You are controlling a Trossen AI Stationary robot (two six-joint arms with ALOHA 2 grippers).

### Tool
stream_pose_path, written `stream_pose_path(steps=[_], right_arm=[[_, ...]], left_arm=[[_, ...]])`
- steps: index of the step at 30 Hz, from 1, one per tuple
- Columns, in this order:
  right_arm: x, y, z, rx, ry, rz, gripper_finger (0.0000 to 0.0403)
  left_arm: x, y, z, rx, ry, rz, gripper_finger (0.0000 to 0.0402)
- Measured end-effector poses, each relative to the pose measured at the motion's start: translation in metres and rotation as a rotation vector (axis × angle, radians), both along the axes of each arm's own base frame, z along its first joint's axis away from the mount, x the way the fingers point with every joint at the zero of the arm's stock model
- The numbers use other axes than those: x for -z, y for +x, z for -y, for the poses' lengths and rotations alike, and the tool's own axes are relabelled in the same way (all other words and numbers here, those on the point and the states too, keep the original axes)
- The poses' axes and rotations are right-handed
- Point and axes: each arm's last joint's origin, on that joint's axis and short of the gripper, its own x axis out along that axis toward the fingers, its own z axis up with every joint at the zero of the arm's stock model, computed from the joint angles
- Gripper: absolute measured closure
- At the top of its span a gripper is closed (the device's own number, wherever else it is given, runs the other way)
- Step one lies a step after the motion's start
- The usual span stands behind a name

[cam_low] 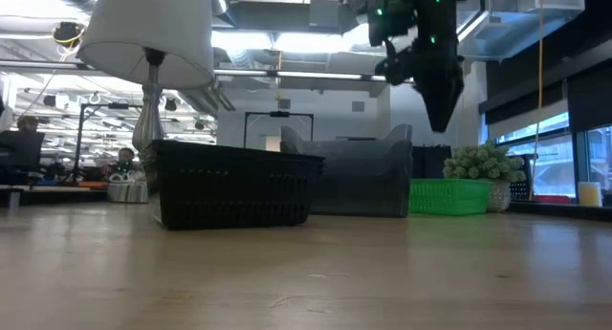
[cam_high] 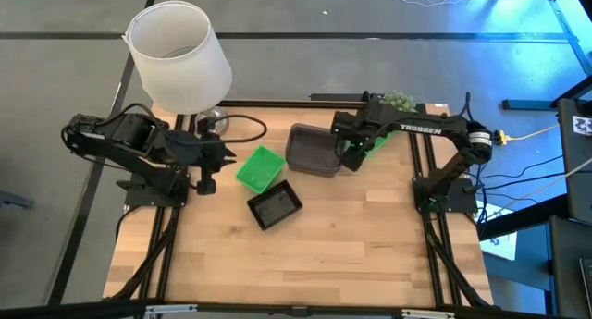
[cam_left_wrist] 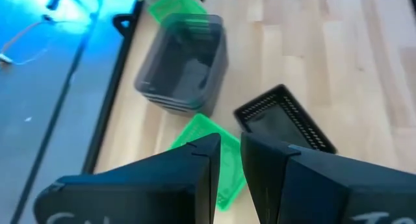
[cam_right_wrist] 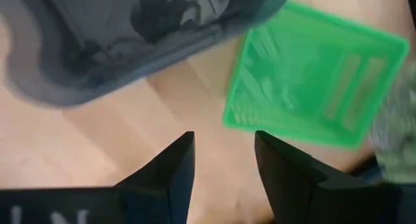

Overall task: Stack baskets by color
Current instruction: Stack the right green basket on top of the left green basket

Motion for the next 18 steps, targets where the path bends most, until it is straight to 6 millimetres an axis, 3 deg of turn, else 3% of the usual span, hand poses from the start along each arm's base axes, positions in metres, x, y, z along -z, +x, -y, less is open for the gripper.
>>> stream_pose_path(steps=[18], right_arm=[[0.072, -0.029, 0.034, 0.139, 0.066, 0.083, 0.0241]], left_arm=[[-0.001, 0.0, -0.002, -0.081, 0.034, 0.023, 0.0347]])
